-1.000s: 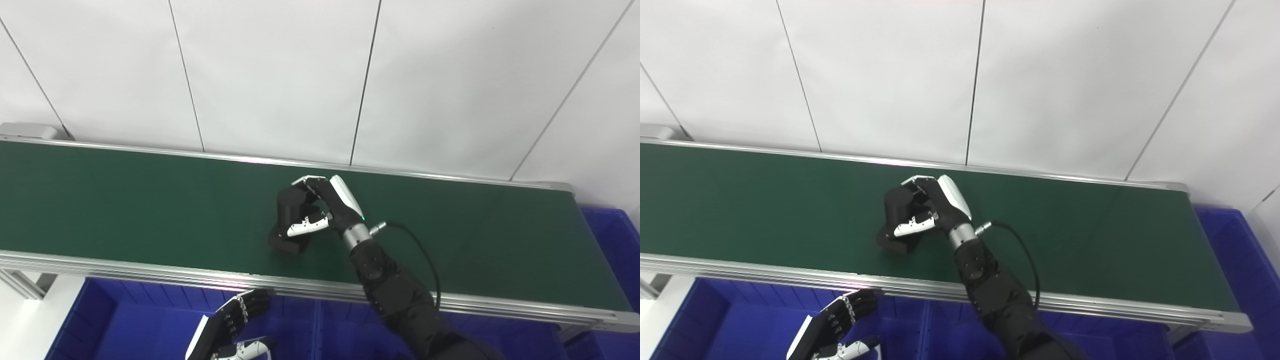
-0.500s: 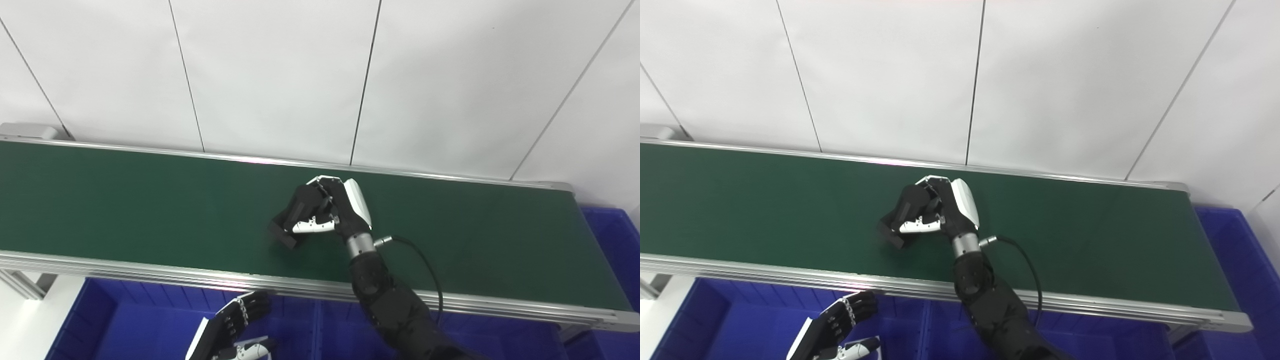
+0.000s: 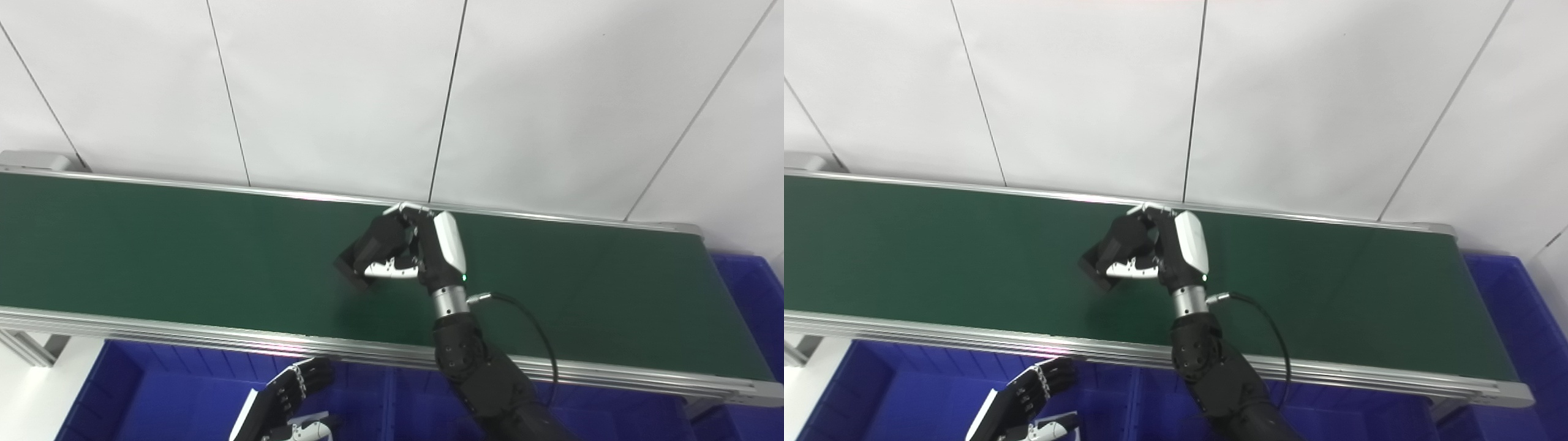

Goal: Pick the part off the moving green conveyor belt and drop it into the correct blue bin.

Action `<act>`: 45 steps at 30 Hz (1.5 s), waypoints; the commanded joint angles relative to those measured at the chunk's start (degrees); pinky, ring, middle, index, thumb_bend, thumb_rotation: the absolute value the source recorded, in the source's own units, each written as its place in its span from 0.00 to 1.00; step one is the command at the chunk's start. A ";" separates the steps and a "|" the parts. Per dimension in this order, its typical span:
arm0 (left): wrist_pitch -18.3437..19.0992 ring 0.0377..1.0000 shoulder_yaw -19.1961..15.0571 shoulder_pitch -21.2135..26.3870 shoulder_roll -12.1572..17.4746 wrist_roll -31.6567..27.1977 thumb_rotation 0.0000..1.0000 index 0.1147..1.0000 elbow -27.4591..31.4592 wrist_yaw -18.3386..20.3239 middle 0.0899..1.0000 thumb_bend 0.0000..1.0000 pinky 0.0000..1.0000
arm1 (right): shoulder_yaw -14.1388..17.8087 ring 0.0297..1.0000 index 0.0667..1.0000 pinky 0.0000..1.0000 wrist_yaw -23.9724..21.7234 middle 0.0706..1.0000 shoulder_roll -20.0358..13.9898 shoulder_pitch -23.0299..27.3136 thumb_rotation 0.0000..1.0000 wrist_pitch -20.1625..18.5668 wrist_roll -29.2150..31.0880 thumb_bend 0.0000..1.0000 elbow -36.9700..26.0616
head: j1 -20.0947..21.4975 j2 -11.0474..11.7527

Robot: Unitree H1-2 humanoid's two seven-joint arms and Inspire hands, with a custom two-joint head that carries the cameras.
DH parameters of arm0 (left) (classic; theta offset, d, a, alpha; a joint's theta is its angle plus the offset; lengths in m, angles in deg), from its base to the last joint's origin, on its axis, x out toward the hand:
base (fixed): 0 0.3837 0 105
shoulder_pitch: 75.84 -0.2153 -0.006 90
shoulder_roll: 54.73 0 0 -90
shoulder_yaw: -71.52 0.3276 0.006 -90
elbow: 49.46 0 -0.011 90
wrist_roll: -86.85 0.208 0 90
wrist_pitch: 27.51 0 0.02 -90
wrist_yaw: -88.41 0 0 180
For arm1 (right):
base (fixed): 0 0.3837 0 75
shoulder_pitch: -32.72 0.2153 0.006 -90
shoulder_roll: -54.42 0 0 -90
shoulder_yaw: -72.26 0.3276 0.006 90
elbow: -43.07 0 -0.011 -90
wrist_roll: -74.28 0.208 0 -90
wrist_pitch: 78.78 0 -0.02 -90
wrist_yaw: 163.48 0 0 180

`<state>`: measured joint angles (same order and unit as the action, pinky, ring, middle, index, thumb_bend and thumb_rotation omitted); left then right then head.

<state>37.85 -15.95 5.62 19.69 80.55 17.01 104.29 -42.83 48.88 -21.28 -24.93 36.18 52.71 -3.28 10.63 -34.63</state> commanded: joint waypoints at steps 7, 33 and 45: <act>-2.15 0.73 1.07 1.07 0.47 0.04 0.00 0.70 0.93 0.56 0.71 0.62 0.82 | 3.47 0.43 0.05 0.05 -1.87 0.04 -0.31 -3.73 0.00 1.23 -4.50 0.51 -15.08 | 0.85 -0.12; 1.44 0.72 2.51 -2.46 4.19 -3.83 0.00 0.70 8.35 2.53 0.71 0.62 0.80 | 13.15 0.43 0.06 0.06 -7.63 0.06 1.05 -45.13 0.00 1.38 -6.97 0.51 -44.66 | 9.55 -9.21; 6.54 0.69 2.14 -3.43 6.47 -5.65 0.00 0.68 13.97 3.30 0.69 0.66 0.74 | 12.95 0.43 0.05 0.07 -5.17 0.06 2.74 -52.83 0.00 1.92 -3.14 0.51 -42.67 | 10.39 -14.63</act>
<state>44.56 -13.59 2.08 25.72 75.92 29.02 107.23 -29.88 42.30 -19.01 -77.27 34.78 48.87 -44.88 21.09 -49.21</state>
